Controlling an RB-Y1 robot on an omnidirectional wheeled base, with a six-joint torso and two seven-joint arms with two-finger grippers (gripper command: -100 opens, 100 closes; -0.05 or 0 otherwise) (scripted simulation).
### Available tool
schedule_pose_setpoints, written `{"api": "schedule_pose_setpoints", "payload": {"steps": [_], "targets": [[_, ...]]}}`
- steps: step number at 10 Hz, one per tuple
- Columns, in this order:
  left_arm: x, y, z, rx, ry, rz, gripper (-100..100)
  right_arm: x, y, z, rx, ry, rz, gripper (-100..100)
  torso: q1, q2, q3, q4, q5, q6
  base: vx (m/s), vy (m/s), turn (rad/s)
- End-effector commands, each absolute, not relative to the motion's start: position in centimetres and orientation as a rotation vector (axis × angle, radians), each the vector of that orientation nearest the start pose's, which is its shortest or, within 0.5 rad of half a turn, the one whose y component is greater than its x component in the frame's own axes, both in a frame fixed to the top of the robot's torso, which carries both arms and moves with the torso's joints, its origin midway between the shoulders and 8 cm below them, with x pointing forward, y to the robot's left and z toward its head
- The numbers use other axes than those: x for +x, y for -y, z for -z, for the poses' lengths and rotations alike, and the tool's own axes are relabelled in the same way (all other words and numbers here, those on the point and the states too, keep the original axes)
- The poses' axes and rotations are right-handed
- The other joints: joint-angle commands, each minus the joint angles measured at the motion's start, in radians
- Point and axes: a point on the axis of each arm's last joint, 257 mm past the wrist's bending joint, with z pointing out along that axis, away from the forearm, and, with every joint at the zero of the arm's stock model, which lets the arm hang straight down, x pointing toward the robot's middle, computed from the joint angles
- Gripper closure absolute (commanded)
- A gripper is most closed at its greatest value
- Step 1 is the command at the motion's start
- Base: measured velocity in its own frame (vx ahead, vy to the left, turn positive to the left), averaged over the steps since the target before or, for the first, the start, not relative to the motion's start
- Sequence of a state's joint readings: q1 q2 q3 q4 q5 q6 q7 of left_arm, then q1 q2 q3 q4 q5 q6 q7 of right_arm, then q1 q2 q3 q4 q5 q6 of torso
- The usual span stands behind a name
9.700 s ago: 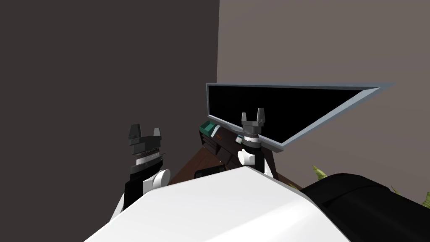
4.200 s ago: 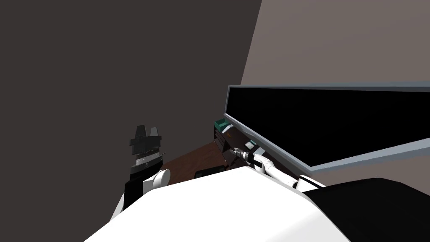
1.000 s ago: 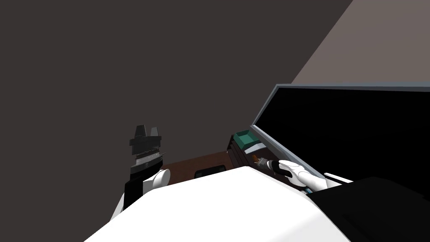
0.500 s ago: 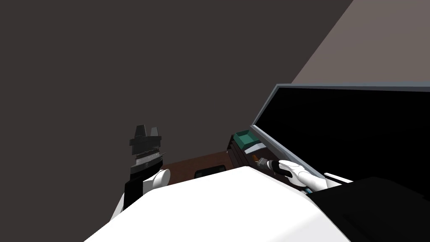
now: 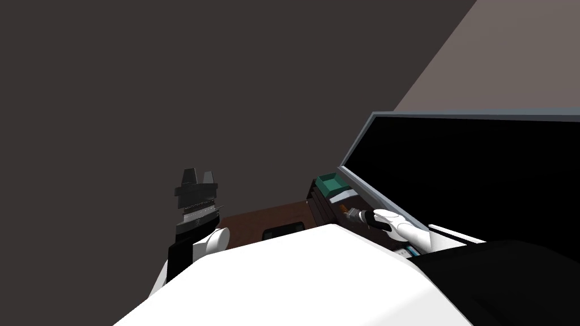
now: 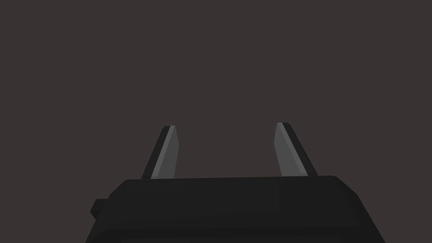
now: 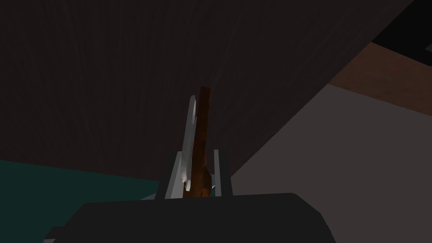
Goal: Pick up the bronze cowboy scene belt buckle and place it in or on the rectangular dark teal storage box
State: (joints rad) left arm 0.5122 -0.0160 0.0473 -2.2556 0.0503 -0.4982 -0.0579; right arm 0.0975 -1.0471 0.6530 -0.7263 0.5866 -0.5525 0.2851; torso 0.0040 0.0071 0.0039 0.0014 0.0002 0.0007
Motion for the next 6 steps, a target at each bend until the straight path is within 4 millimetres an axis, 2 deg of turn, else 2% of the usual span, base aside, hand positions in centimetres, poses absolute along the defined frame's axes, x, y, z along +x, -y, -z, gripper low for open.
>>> {"api": "schedule_pose_setpoints", "payload": {"steps": [1, 3, 4, 5, 6], "targets": [[34.3, -30.6, -1.0, -0.702, -0.604, 1.218, 0, 22.1, 58.0, 49.1, -0.504, -2.617, 0.027, 100, 0.0, 0.0, 0.0, 0.0, 0.0, 0.0, -0.089, 0.029, 0.017], [34.3, -30.6, -1.0, -0.703, -0.604, 1.218, 0, 22.2, 58.1, 49.1, -0.504, -2.617, 0.028, 100, 0.0, -0.001, -0.001, 0.0, 0.0, 0.0, -0.049, 0.018, 0.009], [34.3, -30.6, -1.0, -0.703, -0.604, 1.218, 0, 22.2, 58.1, 49.1, -0.502, -2.618, 0.026, 0, -0.001, -0.004, -0.002, 0.0, 0.0, 0.0, -0.006, 0.002, -0.003], [34.3, -30.6, -1.0, -0.703, -0.604, 1.218, 0, 22.4, 59.0, 47.7, -0.513, -2.606, 0.028, 100, -0.001, -0.005, -0.003, -0.001, 0.0, 0.0, -0.03, 0.031, 0.013], [34.3, -30.6, -1.0, -0.703, -0.604, 1.218, 0, 22.5, 59.4, 47.2, -0.518, -2.602, 0.028, 100, 0.0, -0.005, -0.002, 0.0, 0.001, 0.0, -0.034, 0.045, 0.003]]}}
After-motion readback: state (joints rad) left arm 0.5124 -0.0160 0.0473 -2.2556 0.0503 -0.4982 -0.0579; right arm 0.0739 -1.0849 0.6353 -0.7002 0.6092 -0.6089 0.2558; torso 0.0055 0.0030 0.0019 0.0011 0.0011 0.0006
